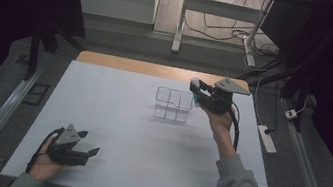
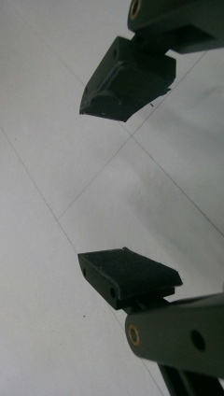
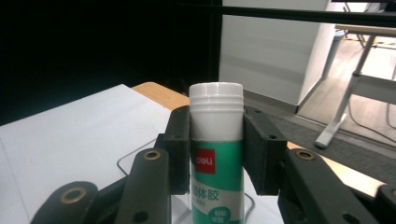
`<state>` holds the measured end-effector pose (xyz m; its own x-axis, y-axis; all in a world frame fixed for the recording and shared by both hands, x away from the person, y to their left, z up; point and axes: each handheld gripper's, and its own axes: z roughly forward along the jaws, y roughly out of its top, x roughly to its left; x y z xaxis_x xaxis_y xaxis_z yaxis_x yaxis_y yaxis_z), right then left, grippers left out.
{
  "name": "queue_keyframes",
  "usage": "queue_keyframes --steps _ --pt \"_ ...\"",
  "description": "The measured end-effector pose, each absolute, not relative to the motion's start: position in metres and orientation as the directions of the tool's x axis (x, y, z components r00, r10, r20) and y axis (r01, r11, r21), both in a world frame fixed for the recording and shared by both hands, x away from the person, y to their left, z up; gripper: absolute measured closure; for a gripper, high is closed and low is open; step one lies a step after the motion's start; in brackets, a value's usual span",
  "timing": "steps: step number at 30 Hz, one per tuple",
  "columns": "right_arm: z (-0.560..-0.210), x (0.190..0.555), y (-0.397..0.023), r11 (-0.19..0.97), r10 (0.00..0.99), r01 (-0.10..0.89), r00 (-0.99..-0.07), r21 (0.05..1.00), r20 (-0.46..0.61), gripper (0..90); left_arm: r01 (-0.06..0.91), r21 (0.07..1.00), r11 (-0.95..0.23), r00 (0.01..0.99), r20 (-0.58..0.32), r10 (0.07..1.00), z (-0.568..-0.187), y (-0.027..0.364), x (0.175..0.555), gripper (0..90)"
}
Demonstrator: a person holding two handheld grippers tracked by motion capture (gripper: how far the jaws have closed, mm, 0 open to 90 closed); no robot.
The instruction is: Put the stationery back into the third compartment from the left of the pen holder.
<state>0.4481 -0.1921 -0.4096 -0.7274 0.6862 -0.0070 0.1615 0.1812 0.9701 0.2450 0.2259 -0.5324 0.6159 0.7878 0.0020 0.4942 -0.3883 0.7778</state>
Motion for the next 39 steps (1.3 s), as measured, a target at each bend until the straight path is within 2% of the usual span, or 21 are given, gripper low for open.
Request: queue_keyframes --steps 20,39 --pt "-0.433 0.47 -0.167 0.18 0.684 0.194 -0.729 0.964 0.019 64.1 0.495 0.77 -0.402 0.622 0.009 0.783 -0.534 0.225 0.246 24.9" --pt "-0.441 0.477 -0.169 0.16 0.682 0.221 -0.73 0.962 0.055 63.3 0.495 0.767 -0.408 0.625 0.013 0.781 -0.535 0.225 0.246 24.8"
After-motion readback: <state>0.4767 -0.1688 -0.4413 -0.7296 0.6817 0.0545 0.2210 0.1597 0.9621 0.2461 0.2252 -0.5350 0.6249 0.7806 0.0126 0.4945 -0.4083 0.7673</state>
